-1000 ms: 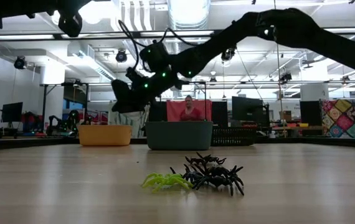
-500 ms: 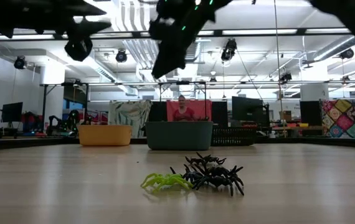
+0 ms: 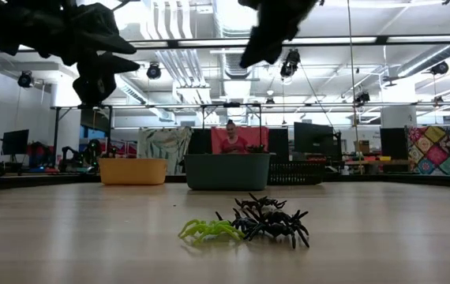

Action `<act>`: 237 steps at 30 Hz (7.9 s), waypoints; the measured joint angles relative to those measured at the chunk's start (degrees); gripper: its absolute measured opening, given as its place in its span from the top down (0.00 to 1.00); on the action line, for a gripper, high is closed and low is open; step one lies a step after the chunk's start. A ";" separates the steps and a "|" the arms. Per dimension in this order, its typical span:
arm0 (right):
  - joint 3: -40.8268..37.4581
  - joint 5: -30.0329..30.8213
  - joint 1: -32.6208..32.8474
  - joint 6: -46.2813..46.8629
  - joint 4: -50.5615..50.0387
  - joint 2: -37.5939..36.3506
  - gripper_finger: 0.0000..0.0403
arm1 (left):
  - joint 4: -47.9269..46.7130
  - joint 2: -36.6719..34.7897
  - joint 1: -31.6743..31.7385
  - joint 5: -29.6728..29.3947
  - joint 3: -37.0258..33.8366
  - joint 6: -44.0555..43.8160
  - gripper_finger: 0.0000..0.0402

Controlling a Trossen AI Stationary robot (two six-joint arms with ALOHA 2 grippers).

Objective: Sort Halloween decoration
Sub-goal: Put the black spider toy into the yellow bin

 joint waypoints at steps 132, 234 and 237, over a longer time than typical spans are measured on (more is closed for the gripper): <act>-26.00 0.04 6.09 16.01 16.82 -10.12 0.83 | -51.30 54.70 -50.84 -24.08 34.85 -37.32 0.99; -28.14 0.04 6.37 16.45 18.41 -10.15 0.83 | -64.78 53.11 -51.61 -33.20 42.89 -33.64 1.00; -28.14 0.06 6.61 16.45 18.48 -10.15 0.83 | -64.81 51.93 -51.61 -35.03 43.03 -33.62 1.00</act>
